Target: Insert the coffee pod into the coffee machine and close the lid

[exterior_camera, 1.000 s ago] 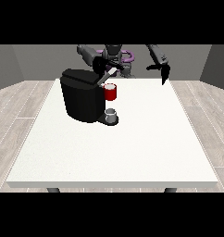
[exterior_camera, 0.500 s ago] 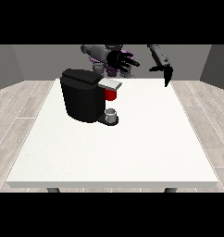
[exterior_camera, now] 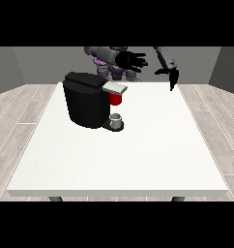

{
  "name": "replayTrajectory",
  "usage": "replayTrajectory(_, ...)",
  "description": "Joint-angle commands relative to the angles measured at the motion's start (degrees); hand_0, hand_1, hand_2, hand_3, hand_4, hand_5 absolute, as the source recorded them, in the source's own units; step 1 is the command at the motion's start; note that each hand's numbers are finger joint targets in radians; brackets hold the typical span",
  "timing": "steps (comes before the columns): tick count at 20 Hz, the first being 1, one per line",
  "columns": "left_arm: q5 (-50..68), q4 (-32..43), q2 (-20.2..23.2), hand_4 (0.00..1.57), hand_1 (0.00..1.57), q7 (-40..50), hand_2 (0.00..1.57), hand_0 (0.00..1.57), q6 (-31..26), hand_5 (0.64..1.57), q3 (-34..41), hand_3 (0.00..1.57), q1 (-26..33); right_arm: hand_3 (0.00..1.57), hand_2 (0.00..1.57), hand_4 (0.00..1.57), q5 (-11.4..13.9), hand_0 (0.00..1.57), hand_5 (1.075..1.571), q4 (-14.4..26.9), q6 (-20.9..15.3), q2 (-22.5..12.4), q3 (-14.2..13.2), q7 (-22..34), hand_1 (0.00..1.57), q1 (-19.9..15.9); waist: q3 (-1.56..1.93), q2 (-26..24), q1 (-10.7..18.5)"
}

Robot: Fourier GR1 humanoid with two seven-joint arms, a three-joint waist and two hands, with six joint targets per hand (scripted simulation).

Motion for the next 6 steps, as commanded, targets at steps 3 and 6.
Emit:
replayTrajectory(3,-0.09,2.5,-0.09,0.27,0.0,-1.03,0.0,0.0,-0.71,1.571,-0.32,0.0,-0.41,0.0,0.0,0.51,-4.84,0.0,1.571,-4.13,3.34,0.15,12.34,-5.74,0.0,9.06,0.02,-1.63,-0.41)
replayTrajectory(6,-1.26,3.07,-0.97,0.17,0.0,-2.27,0.0,0.0,0.3,1.571,-1.21,0.0,0.98,0.0,0.0,0.46,-10.47,0.0,1.571,-7.64,3.82,0.15,16.95,-8.92,0.0,15.59,0.04,-2.63,-0.65)
